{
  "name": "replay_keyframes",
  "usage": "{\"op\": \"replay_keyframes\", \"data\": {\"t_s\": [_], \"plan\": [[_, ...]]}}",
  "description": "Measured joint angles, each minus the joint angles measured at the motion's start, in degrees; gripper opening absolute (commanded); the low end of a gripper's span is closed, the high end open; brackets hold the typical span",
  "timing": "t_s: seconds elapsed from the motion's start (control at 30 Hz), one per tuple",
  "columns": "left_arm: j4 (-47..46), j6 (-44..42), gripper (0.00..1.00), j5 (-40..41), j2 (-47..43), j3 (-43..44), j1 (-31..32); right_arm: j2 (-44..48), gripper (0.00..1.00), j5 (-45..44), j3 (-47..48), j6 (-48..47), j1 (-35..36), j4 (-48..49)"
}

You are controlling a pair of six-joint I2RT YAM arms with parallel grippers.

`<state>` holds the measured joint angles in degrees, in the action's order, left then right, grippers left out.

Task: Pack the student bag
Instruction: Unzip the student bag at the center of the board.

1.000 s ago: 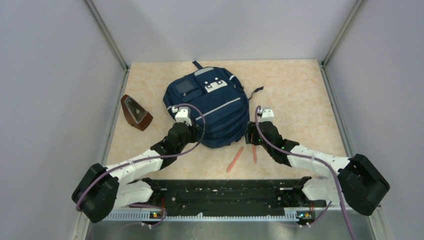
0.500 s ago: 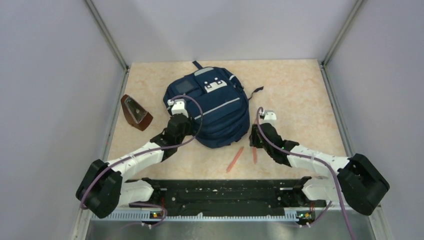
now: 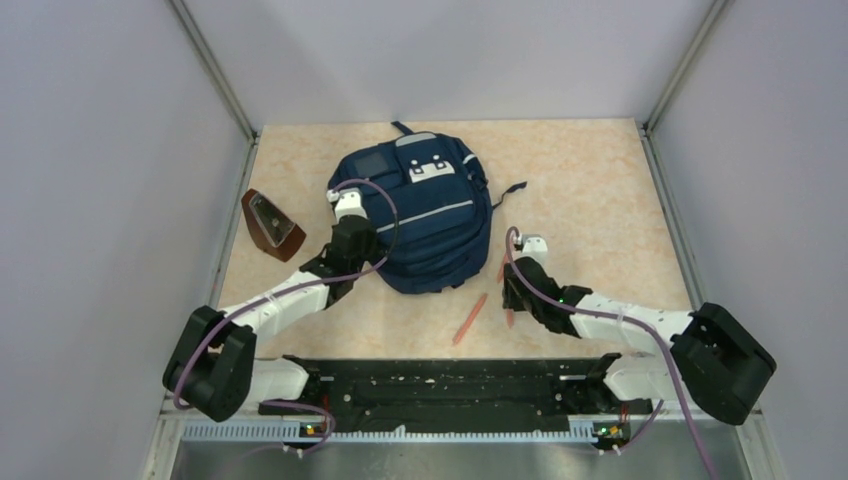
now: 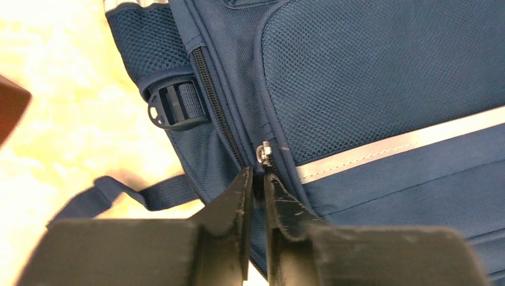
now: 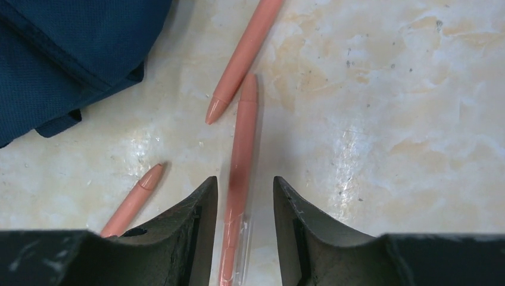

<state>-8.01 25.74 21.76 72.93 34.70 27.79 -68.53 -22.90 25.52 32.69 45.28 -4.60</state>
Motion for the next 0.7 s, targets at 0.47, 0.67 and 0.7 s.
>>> {"op": "replay_keyframes", "data": {"t_s": [0.47,0.67,0.7], "plan": [[6.25,-10.56,0.61,-3.32,-11.39,3.91,1.07,-4.07,0.14,0.02,0.11,0.87,1.07,2.34],[6.36,-22.91,0.61,-10.25,-5.27,9.9,6.19,-4.52,0.0,0.02,-0.02,1.92,1.07,3.63],[6.36,-24.55,0.62,-11.28,-3.41,10.16,6.8,-4.5,0.0,0.04,-0.04,2.1,1.07,3.74]]}}
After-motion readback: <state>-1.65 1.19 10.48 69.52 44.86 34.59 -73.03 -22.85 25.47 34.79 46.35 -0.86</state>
